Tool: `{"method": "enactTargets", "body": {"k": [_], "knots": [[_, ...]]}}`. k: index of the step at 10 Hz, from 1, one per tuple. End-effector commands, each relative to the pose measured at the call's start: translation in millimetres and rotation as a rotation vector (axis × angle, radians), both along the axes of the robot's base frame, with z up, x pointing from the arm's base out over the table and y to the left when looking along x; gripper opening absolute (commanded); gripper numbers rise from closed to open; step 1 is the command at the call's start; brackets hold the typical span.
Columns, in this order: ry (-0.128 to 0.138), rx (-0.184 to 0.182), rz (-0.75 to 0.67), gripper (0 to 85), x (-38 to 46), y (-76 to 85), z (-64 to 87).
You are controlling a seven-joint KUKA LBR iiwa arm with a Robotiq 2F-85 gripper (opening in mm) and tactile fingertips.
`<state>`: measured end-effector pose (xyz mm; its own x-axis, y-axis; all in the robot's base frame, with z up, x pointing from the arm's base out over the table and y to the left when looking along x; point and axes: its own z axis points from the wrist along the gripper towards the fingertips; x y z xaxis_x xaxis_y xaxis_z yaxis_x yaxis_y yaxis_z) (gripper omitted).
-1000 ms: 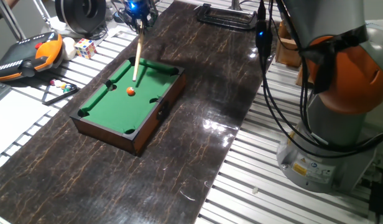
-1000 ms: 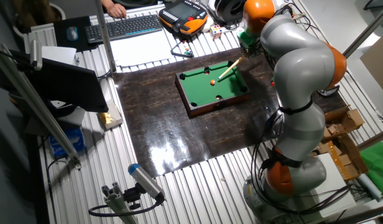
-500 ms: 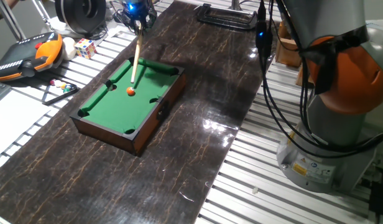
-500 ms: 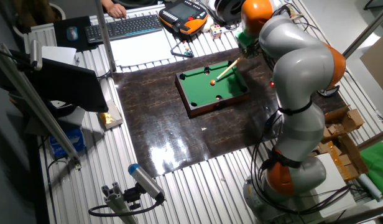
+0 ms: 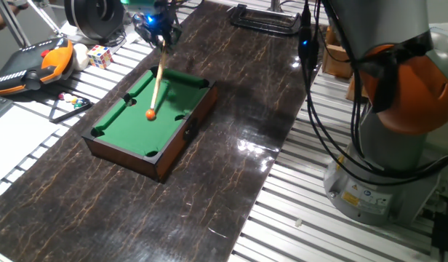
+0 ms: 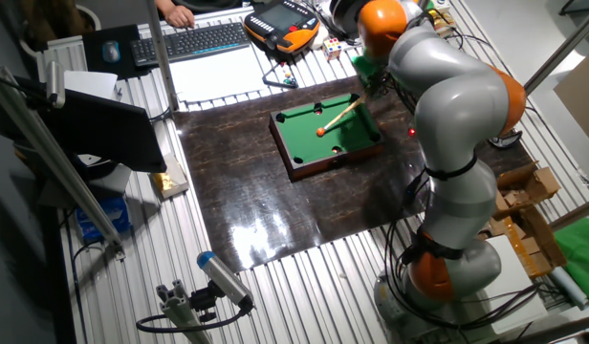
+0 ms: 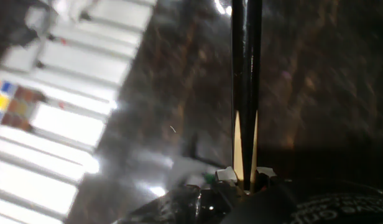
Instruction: Hit the pool ball
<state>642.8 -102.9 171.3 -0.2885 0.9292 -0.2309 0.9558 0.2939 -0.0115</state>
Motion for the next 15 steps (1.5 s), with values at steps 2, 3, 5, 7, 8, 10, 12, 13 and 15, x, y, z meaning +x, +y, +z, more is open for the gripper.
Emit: {"method": "enactTargets", "body": {"k": [2,3,5,7,8,10,12,13,15], "knots": [[0.033,-0.008,-0.019,0.7,-15.0,61.0,5.2],[0.034,-0.003,0.000,0.7,-11.3,54.8,5.3],[0.041,0.018,0.032,0.7,-2.2,41.4,8.0],[0.044,0.016,0.044,0.7,0.9,34.5,11.9],[0.045,0.017,0.051,0.7,1.8,32.6,11.4],[0.033,0.016,0.060,0.7,4.0,26.8,7.6],[0.007,0.010,0.074,0.7,7.1,13.4,2.0],[-0.001,0.016,0.082,0.7,9.7,5.0,-0.5],[-0.023,0.015,0.068,0.7,15.9,-1.5,-1.2]]}}
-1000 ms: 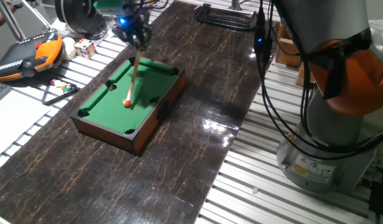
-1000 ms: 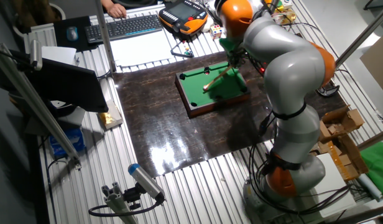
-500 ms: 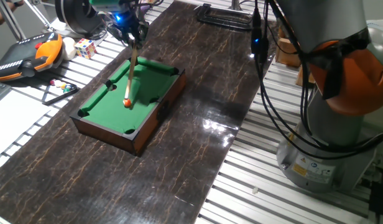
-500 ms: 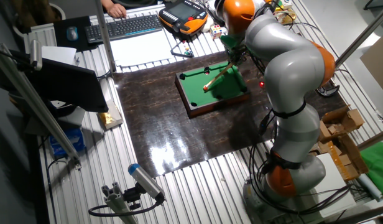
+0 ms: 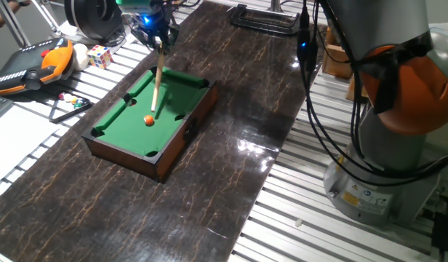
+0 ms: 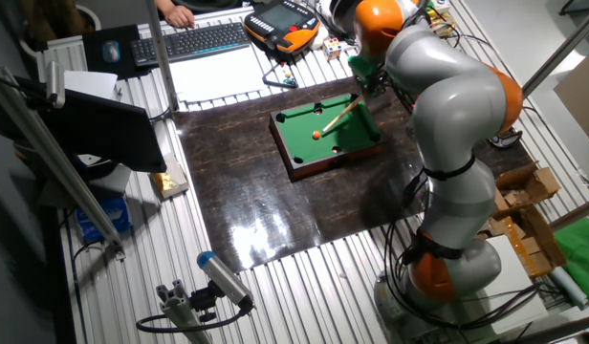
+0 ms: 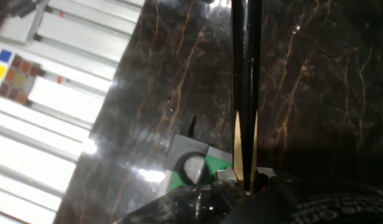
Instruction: Hit the pool ball
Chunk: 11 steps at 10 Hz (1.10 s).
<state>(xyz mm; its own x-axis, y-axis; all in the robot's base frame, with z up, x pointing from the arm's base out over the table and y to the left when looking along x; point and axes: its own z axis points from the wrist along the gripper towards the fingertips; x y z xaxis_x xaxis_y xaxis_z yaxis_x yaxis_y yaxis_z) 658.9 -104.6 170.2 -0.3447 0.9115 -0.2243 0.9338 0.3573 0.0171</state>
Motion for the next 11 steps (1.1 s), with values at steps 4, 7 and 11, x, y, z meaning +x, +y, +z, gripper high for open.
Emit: {"method": "enactTargets", "body": {"k": [4,7,11], "knots": [[-0.049,-0.034,-0.035,0.7,-1.2,13.0,-9.5],[0.051,-0.017,0.017,0.7,-23.2,46.4,-16.5],[0.084,0.003,0.051,0.7,-30.8,55.0,-17.7]]}}
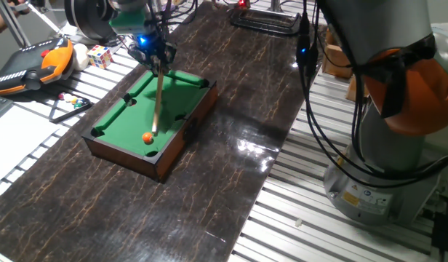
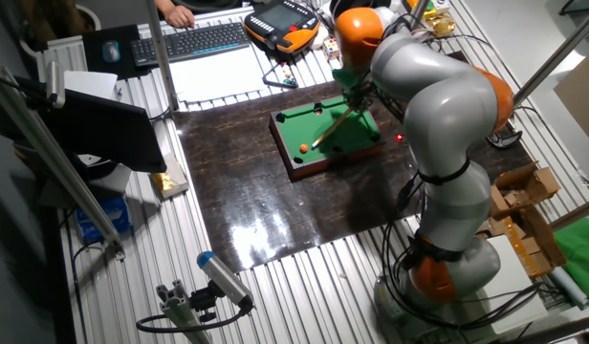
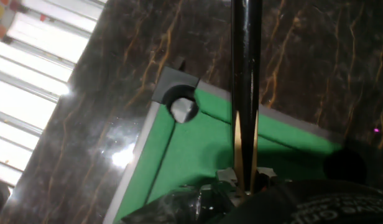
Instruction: Hit the pool ball
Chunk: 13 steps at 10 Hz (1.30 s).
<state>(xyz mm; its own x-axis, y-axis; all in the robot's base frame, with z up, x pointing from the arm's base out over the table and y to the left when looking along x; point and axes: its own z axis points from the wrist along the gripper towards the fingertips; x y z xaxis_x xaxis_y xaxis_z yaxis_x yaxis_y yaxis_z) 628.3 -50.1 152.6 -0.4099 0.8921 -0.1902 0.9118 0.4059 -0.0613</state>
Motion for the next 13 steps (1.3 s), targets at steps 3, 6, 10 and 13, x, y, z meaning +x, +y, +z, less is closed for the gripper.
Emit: {"method": "enactTargets", "body": {"k": [3,6,10,13], "knots": [[0.023,0.040,0.033,0.7,2.6,-8.8,-4.3],[0.032,0.065,0.038,0.7,0.5,-7.3,-10.4],[0.042,0.077,0.054,5.7,-0.8,1.5,-30.3],[0.051,0.080,0.047,20.7,0.8,2.0,-33.6]]}}
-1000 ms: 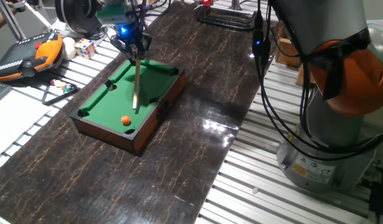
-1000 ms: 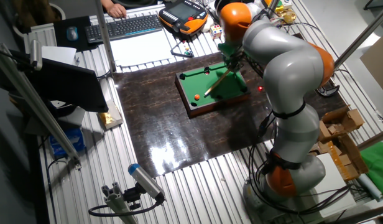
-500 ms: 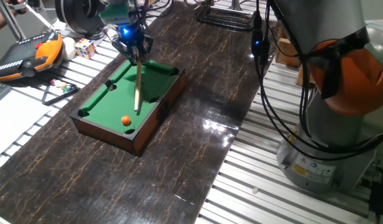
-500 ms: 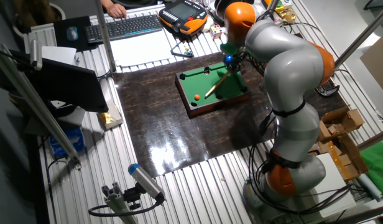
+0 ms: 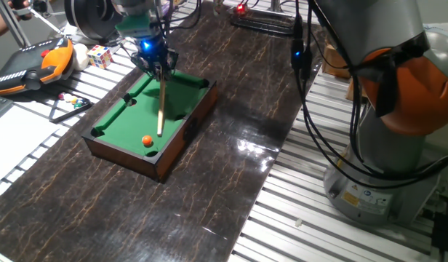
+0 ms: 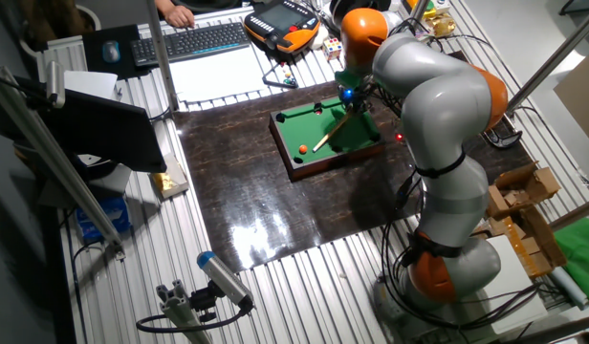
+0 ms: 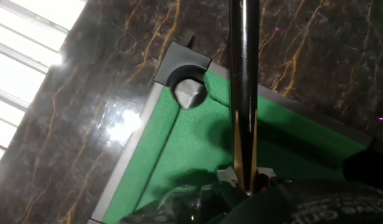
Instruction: Hit the pool ball
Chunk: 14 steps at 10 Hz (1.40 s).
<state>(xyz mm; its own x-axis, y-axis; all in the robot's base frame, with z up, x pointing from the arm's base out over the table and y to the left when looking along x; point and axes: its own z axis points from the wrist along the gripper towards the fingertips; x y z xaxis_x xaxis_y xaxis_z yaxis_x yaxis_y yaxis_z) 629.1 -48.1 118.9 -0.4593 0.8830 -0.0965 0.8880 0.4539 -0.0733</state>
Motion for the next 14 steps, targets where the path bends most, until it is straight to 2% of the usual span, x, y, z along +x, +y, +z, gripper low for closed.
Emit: {"method": "enactTargets", "body": {"k": [1,2,3,5,10,14], "knots": [[0.002,0.002,0.003,24.7,0.2,0.0,-0.5],[0.007,0.009,0.007,25.7,1.2,0.2,-2.7],[0.007,0.022,0.010,21.3,2.2,0.3,-5.1],[0.007,0.028,0.012,25.0,3.5,0.4,-7.6],[0.001,0.038,0.076,25.0,7.7,2.7,-17.6],[0.029,0.060,0.161,25.3,7.9,8.3,-16.1]]}}
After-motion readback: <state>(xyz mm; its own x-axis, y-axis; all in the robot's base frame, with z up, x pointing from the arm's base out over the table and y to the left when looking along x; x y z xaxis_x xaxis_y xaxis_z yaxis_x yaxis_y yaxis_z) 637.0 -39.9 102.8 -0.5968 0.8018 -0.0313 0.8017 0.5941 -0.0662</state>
